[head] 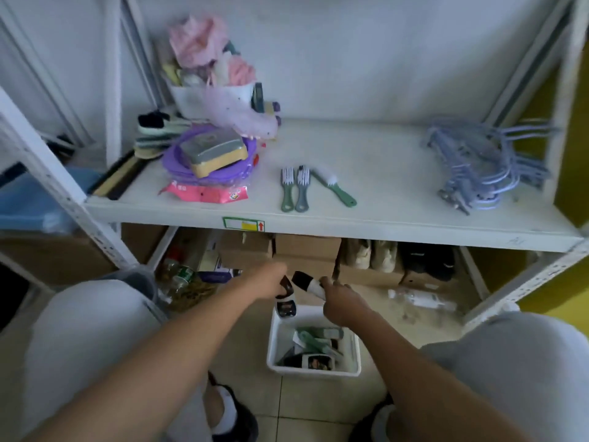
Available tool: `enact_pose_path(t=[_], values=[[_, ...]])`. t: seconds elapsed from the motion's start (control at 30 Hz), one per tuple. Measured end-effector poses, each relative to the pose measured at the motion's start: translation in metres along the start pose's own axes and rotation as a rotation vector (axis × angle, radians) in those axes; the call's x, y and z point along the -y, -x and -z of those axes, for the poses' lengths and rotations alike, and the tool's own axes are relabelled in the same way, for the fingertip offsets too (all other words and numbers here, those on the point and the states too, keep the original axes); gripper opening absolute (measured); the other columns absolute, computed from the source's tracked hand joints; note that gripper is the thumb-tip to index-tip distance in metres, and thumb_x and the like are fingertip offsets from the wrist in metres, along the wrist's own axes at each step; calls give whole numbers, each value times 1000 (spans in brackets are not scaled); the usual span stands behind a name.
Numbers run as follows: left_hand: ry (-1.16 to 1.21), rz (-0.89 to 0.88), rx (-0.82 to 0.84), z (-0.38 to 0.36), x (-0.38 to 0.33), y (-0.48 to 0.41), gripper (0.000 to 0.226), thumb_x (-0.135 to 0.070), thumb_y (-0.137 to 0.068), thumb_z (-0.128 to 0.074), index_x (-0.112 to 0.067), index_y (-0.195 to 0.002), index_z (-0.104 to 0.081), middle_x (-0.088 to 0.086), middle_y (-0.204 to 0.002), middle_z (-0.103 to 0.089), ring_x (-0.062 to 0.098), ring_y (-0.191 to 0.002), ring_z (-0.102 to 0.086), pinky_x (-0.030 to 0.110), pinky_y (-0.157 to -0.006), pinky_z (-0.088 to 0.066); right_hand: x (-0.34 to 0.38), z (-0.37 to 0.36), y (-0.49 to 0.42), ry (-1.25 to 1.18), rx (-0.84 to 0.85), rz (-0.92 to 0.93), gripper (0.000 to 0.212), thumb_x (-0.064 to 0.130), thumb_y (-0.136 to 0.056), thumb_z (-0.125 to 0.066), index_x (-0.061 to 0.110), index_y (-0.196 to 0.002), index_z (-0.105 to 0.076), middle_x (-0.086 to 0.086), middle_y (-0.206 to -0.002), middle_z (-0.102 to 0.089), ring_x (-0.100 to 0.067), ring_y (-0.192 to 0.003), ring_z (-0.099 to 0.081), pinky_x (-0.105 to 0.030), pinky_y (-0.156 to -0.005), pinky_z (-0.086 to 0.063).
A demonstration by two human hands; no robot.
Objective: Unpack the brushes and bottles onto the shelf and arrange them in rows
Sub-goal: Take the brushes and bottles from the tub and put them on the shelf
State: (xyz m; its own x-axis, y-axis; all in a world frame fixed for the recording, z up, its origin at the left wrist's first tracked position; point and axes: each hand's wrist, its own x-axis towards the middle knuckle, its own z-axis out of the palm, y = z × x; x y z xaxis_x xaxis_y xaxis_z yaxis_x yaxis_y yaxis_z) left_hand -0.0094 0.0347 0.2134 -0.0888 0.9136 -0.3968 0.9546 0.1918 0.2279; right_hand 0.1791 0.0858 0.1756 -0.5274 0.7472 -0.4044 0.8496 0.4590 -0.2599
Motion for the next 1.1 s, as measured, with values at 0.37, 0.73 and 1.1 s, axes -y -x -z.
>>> enact_pose_path(t=[0.37, 0.73, 1.1], values=[[243, -164, -372, 161, -40, 45, 25, -28, -94, -68, -21, -116, -59, 0, -107, -65, 17, -92, -64, 34, -78, -51, 32, 154, 45, -312, -411, 217, 51, 31, -97, -53, 15, -143, -37, -16, -120, -61, -34, -104, -60, -32, -75, -39], [186, -289, -680, 182, -108, -57, 20, -24, -100, -57, -13, -115, -52, 5, -108, -62, 23, -93, -60, 44, -82, -52, -54, 192, -13, -633, -550, 41, 38, 17, -95, -60, 15, -128, -42, -11, -108, -63, -29, -91, -58, -37, -71, -43], [156, -383, -752, 197, -118, -145, 28, -20, -102, -54, -6, -127, -51, 11, -118, -61, 26, -103, -61, 41, -87, -50, -86, 197, -83, -708, -617, -24, 43, 20, -92, -65, 21, -129, -42, -3, -110, -65, -27, -97, -61, -40, -82, -50]])
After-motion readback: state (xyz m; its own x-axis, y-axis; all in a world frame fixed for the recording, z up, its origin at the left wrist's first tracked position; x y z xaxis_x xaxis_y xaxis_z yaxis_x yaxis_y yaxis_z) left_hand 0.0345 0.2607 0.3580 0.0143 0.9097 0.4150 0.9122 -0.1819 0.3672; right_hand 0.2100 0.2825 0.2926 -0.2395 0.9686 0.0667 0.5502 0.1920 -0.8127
